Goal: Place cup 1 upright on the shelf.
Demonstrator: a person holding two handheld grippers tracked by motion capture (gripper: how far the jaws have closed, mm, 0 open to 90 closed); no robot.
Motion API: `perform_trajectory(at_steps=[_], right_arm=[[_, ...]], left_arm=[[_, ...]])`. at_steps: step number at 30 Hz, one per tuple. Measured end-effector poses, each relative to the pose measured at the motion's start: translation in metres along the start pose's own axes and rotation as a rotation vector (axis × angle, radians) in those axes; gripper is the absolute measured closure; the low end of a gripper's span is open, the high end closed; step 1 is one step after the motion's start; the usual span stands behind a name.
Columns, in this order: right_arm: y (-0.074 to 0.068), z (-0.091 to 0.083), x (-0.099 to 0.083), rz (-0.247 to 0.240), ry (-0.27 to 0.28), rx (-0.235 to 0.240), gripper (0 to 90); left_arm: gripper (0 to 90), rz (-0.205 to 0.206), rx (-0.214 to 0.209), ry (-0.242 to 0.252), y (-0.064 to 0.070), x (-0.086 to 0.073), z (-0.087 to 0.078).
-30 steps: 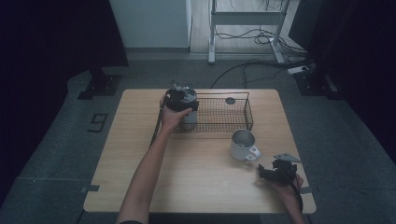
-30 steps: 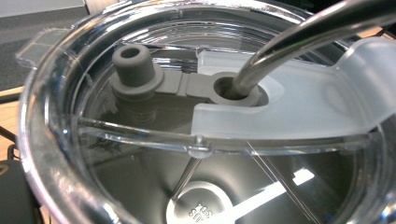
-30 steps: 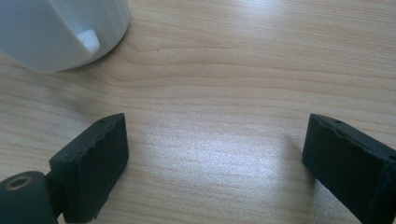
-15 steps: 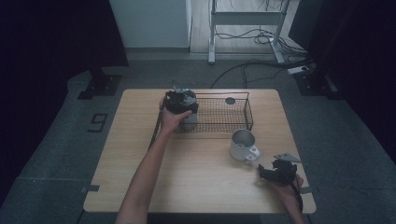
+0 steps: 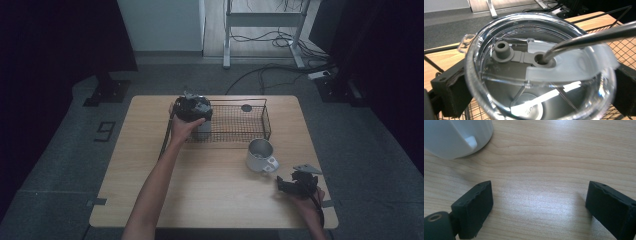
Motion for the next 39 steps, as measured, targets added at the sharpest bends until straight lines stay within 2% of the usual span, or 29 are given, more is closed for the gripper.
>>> perform_trajectory(at_steps=[12,16,28,31,39], right_arm=[[0.000,0.000,0.000,0.000,0.000,0.000,7.3],[0.000,0.000,0.000,0.000,0.000,0.000,7.3],[0.000,0.000,0.000,0.002,-0.001,0.000,7.4],[0.000,0.000,0.000,0.002,-0.001,0.000,7.4],[0.000,0.000,0.000,0.002,-0.001,0.000,7.4]], left_arm=[[0.0,0.014,-0.020,0.033,0.003,0.002,-0.028],[0.0,0.033,-0.009,0.026,0.006,0.002,-0.036],[0.0,0.037,-0.014,0.048,0.009,0.001,-0.063],[0.0,0.043,-0.008,0.046,0.010,-0.002,-0.069],[0.0,0.033,-0.029,0.054,0.010,-0.019,-0.089]])
Point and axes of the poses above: each handheld gripper's, and its own axes: z roughly forward along the jaws, x roughly out of its top, y roughly to its right, the point moved 6 cm from there along z, roughly forward along the jaws, and after that the axes turned 12 degrees about z, right-handed, at the moved point
